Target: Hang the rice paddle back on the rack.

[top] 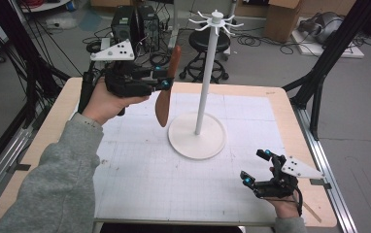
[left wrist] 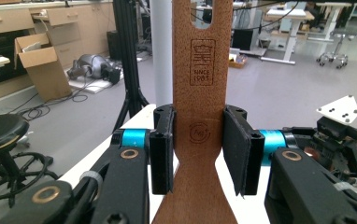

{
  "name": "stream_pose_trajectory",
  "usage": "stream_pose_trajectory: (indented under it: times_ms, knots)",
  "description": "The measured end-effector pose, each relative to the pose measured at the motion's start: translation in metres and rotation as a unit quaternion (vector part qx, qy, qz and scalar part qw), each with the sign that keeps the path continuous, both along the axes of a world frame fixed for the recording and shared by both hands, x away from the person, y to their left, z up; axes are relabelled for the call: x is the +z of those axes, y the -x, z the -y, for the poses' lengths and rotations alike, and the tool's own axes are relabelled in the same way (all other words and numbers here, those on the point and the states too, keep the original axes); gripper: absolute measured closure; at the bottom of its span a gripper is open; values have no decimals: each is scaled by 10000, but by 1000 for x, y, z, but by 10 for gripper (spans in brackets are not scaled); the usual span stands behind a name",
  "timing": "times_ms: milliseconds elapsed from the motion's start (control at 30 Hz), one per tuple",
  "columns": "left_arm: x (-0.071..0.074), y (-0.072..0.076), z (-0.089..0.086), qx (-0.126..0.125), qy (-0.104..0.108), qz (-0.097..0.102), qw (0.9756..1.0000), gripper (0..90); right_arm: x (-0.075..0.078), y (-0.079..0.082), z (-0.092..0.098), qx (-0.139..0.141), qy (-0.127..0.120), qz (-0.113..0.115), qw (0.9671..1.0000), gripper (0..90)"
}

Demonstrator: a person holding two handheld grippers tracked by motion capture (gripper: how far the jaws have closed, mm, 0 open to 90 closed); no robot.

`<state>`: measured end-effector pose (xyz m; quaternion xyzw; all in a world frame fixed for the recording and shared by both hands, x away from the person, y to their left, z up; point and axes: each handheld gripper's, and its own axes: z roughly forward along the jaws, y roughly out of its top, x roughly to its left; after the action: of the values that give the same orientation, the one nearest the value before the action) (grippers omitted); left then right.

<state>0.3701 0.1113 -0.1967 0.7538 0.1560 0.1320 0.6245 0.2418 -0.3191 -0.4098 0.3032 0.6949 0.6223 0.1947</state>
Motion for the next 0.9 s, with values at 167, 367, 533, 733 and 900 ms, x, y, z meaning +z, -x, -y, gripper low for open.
stream_pose_trajectory:
  times_ms: [167, 367, 533, 733, 900]
  knots:
    - [7, -5, 8, 13, -69, 11, 10000, 652, 0, 0, 0, -5, -11, -6, 10000, 0]
    - [13, -10, 15, 38, -88, 31, 9999, 652, 0, 1, 0, -2, 2, 4, 10000, 0]
    - [18, -11, 18, 81, -99, 77, 9999, 652, 0, 1, 0, 16, 8, 23, 10000, 0]
    - [29, -11, 21, 107, -24, 132, 9999, 652, 0, 0, -1, 7, -1, 16, 10000, 0]
    - [34, -12, 26, 191, -3, 219, 9996, 652, 0, 1, -1, 28, 1, -5, 10000, 0]
